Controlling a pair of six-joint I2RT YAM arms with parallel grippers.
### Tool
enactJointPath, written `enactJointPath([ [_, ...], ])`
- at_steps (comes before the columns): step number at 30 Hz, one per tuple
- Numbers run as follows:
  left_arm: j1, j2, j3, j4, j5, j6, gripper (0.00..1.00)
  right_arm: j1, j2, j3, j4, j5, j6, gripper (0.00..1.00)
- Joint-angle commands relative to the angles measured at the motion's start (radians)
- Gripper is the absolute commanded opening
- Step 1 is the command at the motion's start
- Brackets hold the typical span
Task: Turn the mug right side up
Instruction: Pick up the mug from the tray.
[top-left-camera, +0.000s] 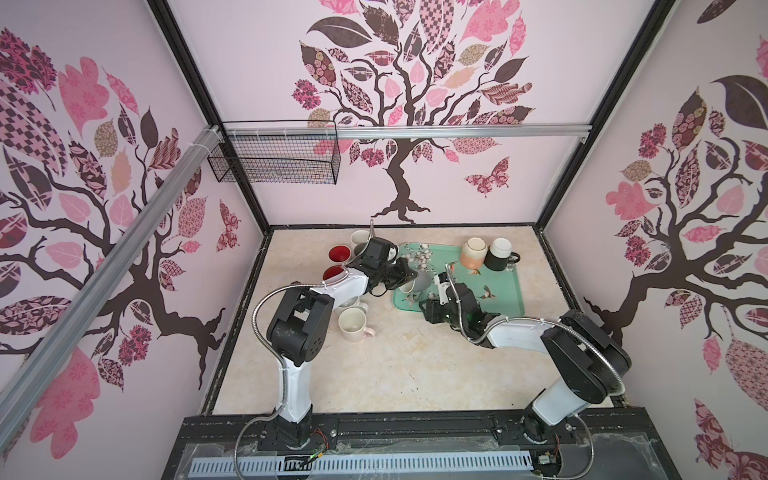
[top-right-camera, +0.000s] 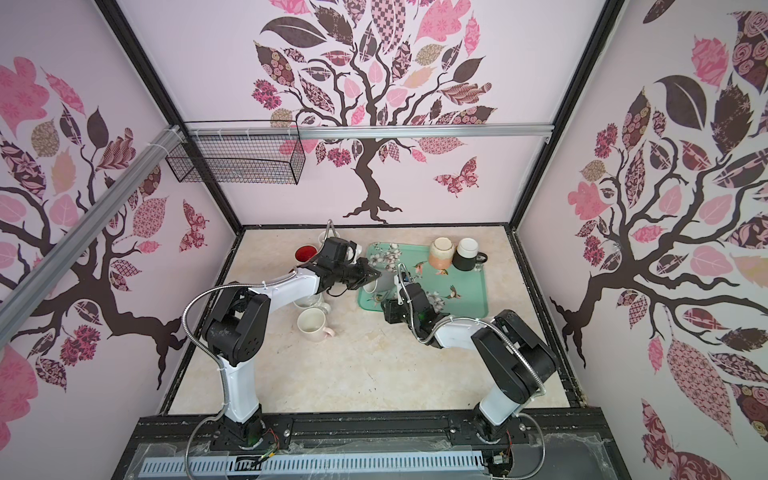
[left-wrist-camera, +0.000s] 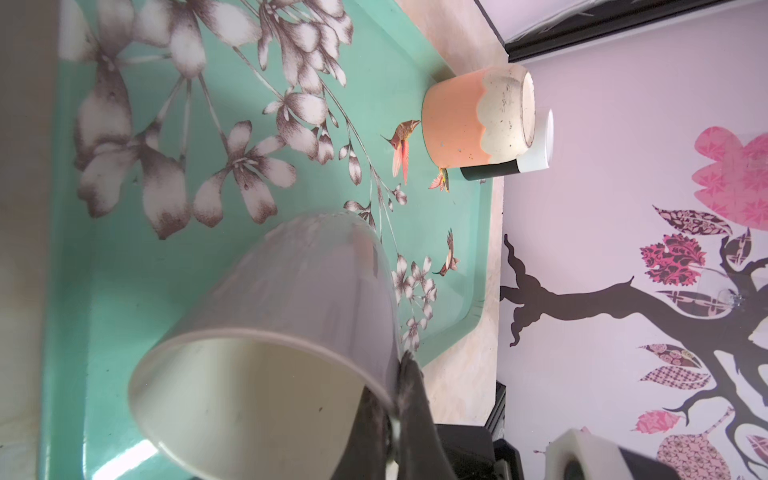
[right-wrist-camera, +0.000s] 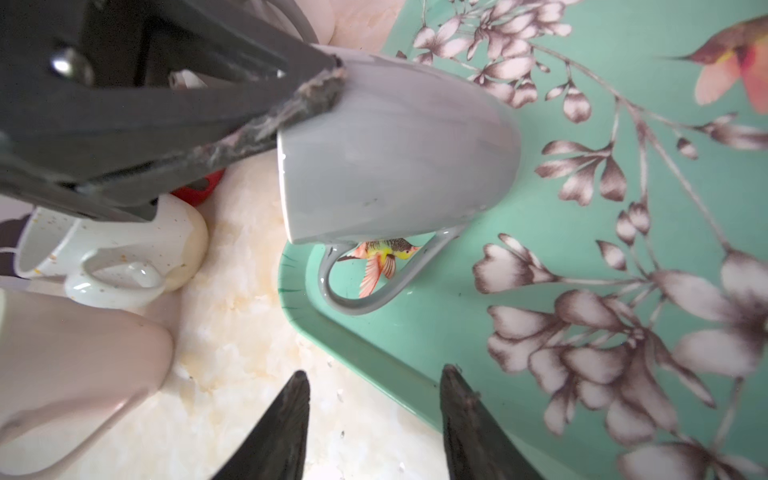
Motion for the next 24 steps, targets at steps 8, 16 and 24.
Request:
enactJointPath([
  [8,-0.002,0.019,0.086,-0.128,-0.02,-0.116,0.0,0.126,0.072,0.06,0.017,0.311,-0.293,0.59],
  [16,0.0,0.017,0.103,-0.158,0.002,-0.158,0.0,0.187,0.138,0.098,0.052,0.454,-0.393,0.61],
  [24,0.003,0.009,0.098,-0.163,0.033,-0.201,0.0,0.213,0.222,0.159,0.049,0.573,-0.478,0.61],
])
